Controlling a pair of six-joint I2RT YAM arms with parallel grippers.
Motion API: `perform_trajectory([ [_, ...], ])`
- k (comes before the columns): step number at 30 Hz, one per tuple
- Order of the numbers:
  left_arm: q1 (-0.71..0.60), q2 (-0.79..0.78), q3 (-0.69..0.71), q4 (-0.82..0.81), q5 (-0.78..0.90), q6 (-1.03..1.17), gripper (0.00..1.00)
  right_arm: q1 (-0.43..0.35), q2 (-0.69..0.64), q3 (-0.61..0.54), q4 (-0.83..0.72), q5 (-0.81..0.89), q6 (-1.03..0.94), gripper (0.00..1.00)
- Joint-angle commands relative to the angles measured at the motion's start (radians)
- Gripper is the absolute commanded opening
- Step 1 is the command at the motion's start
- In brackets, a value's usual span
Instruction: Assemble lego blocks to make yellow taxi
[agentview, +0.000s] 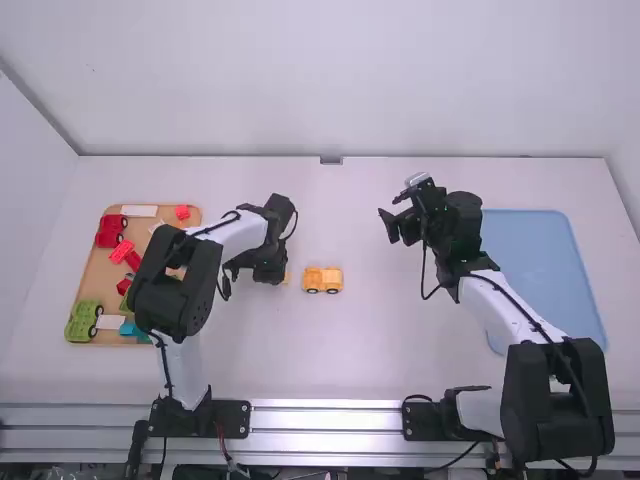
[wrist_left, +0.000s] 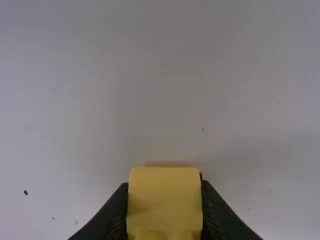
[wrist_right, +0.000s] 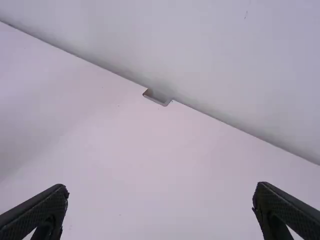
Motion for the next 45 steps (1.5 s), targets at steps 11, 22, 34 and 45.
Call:
perform_trajectory([
  [11,-0.002,0.009,-0.008,-0.018,0.016,0.003,0.99,0.004,-0.011,-0.002,-0.001,-0.006,0.0,0.99],
  [22,-0.002,-0.014,0.37,-0.446,-0.071,0.29,0.99,0.005,-0.011,-0.002,0.006,-0.006,-0.02,0.99],
  [34,-0.002,-0.014,0.701,-0.541,-0.29,1.468,0.9,-0.003,-0.011,-0.002,0.006,-0.006,-0.026,0.98],
  [45,-0.003,-0.013,0.62,-0.322,-0.235,2.386,0.99,-0.003,-0.011,-0.002,0.033,-0.003,-0.026,0.99],
])
